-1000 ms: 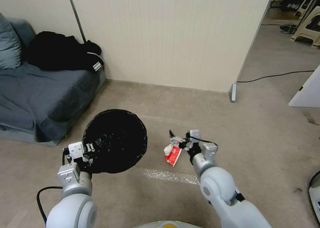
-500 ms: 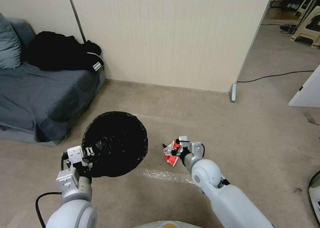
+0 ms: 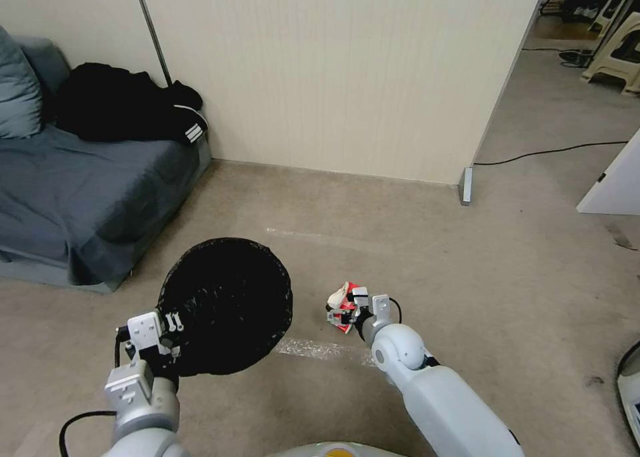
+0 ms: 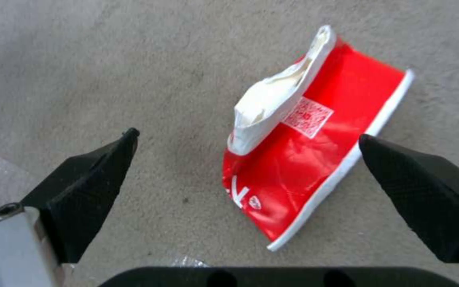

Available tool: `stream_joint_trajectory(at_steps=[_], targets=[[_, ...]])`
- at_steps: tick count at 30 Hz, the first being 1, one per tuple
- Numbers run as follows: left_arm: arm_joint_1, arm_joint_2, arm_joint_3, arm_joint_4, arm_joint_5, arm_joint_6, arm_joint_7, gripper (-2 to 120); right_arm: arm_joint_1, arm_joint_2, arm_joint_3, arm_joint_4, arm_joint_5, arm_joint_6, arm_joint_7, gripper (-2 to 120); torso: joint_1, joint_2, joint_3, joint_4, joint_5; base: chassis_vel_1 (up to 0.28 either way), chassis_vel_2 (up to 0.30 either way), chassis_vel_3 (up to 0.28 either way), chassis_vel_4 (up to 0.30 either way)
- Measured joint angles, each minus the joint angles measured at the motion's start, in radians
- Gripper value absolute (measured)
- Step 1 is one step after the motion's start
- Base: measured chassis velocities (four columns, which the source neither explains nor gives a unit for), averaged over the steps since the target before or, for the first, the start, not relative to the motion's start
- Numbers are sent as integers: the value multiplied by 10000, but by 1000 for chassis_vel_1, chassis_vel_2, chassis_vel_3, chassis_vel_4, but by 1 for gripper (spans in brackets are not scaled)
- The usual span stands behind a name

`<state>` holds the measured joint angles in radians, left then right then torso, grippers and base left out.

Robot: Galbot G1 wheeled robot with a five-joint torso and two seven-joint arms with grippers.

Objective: Pick up the trash bin, then pick up the garbage from the floor and place it into the trash bin.

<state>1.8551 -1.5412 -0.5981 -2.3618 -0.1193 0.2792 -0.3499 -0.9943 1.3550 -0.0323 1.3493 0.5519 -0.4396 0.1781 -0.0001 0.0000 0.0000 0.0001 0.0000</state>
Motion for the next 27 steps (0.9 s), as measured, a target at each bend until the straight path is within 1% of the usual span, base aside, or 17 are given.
stream_joint_trajectory(at_steps=[2,4,6,13,15,17,20,27], targets=[[119,-55,61,-25,98,-79,-1,3,48,117,-5,-348,-124,172,-169,100,0,0,0,0,0,0,0,0,0],[151,-69,87,-29,125,-103,-1,3,60,143,-6,-438,-157,244,-219,100,0,0,0,-1,0,0,0,0,0],[267,-122,179,-30,257,-199,-1,3,150,268,0,-889,-303,563,-462,100,0,0,0,-1,-1,0,0,0,0],[467,-194,365,44,556,-398,0,3,371,551,113,-1655,-505,1057,-798,100,1,0,0,-1,0,0,0,0,0],[553,-203,483,147,717,-495,5,3,532,773,230,-2299,-706,1394,-996,100,0,0,0,-1,1,0,0,0,0],[580,-208,525,173,778,-526,6,3,578,832,270,-2494,-767,1500,-1054,100,1,0,0,0,1,0,0,0,0],[658,-237,741,258,1029,-611,17,3,806,1077,435,-3223,-943,1892,-1212,100,0,0,0,-1,0,0,0,0,0],[691,-309,934,394,1258,-652,25,3,1135,1302,581,-3901,-1071,2335,-1318,100,0,0,1,-1,0,0,0,0,0]])
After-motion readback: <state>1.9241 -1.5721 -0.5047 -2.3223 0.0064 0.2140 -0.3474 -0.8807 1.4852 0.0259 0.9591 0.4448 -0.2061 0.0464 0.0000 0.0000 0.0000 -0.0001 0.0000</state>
